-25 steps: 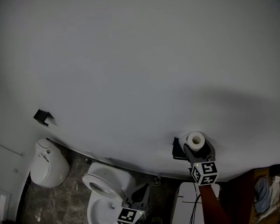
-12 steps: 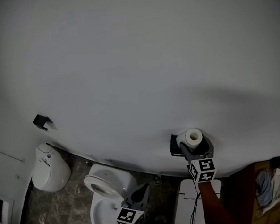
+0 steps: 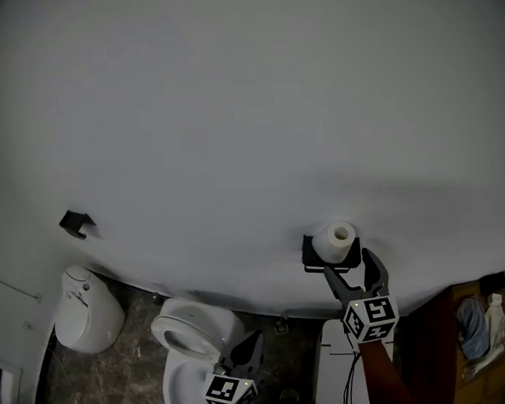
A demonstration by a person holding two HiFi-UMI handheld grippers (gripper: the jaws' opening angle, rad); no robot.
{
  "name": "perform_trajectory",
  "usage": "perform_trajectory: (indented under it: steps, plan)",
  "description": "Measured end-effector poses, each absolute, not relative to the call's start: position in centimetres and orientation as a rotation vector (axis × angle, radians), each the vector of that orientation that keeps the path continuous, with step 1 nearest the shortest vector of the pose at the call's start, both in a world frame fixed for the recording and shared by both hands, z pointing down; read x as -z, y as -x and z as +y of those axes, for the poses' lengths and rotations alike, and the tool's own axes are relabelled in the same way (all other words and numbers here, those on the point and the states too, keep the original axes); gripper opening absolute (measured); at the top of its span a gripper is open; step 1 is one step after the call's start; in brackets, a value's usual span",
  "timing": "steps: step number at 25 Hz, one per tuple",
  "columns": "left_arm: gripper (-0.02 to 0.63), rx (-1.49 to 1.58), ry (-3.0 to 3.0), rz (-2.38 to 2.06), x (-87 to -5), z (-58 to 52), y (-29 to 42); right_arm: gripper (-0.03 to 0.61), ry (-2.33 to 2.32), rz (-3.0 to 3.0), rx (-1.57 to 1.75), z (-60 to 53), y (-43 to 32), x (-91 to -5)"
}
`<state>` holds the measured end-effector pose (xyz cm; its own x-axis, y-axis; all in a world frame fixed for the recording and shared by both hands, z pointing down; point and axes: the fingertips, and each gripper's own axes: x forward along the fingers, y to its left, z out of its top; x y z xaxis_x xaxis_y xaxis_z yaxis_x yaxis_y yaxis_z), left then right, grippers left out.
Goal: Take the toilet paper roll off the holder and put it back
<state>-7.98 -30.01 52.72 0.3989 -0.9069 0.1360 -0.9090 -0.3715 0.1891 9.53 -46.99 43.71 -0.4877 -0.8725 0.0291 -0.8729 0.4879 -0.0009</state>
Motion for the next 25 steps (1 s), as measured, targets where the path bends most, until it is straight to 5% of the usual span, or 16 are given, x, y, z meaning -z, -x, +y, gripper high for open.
perform_trajectory:
  steps: [5,12,25]
  plan:
    - [0.008,0.035,-2.473,-1.578,-51.2,-26.5,8.3,0.314,-1.541,-2.751,-0.065,-37.7,-8.5,-42.4]
    - [0.008,0.077,-2.501,-1.508,-49.7,-20.3,8.1,0.037,-1.638,-2.669,-0.106,-24.3,-7.9,-43.7]
    - [0.008,0.064,-2.610,-1.387,-50.1,-9.1,7.1,-0.002,-1.784,-2.496,-0.117,-7.9,-9.1,-47.5]
